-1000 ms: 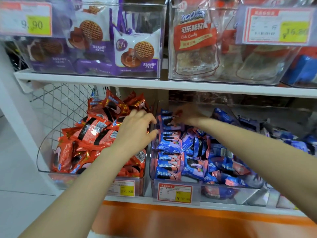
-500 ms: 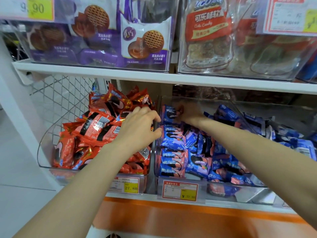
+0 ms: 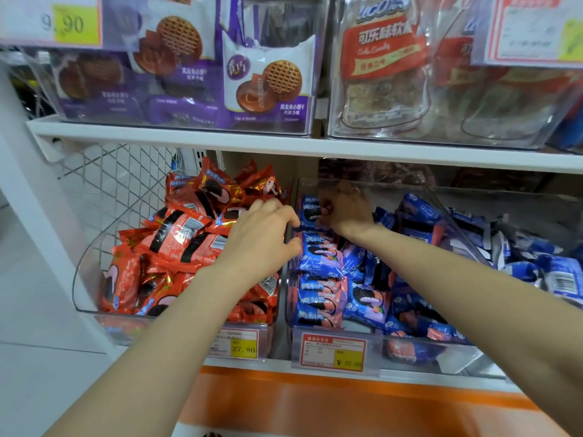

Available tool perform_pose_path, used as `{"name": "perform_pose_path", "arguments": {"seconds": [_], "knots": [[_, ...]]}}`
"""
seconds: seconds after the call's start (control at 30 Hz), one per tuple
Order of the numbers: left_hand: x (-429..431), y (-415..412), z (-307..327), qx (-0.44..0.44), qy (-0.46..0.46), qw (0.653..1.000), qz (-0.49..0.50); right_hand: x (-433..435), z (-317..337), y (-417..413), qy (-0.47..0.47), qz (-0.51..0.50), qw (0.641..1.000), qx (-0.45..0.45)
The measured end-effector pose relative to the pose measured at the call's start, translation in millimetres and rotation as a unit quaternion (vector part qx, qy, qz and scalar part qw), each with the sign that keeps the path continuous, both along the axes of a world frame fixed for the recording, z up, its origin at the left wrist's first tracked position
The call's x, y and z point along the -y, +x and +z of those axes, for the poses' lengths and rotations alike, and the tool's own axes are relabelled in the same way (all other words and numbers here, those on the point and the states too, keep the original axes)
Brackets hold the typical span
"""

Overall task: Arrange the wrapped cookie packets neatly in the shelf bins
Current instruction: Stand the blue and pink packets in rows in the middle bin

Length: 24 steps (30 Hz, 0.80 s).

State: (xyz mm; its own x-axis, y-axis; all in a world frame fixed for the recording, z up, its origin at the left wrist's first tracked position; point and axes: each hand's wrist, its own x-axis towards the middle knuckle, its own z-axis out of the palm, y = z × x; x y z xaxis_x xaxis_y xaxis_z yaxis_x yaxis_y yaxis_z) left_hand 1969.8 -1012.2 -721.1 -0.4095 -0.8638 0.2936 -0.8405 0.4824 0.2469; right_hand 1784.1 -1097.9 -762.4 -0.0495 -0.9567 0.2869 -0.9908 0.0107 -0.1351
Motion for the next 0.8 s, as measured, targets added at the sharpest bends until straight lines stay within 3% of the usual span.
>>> {"name": "perform_pose_path", "arguments": {"seconds": [0.13,0.23,0.27,0.33,0.4,0.5,0.6,0.67,0.8], "knots": [[0,-1,2,0.003,0.004,1.0,-0.002,-5,4,-2,-0.006,0.02,1.0,-0.02],[1,-1,2,0.004,0.005,1.0,0.001,-20,15,-7,-0.063,0.066,0.996,0.009],[1,-2,2,0.003,0.005,1.0,0.002,-27,21,-9,-0.035,0.09,0.995,0.032],[1,-3,2,-0.001,0.006,1.0,0.004,-43,28,-12,0.126,0.146,0.978,0.083],[1,-5,2,-0.005,0.005,1.0,0.005,-55,25,-12,0.235,0.169,0.957,0.008],[0,-6,3,-0.008,0.004,1.0,0.011,-64,11,-11,0.197,0.165,0.959,-0.115],[0,-8,3,-0.014,-0.006,1.0,0.014,-70,8,-11,0.128,0.174,0.975,-0.05],[1,-10,3,-0.032,-0.016,0.999,0.009,-73,14,-12,0.114,0.165,0.979,0.046],[2,-18,3,-0.126,0.046,0.991,-0.022,-82,27,-17,0.08,0.187,0.947,0.249]]}}
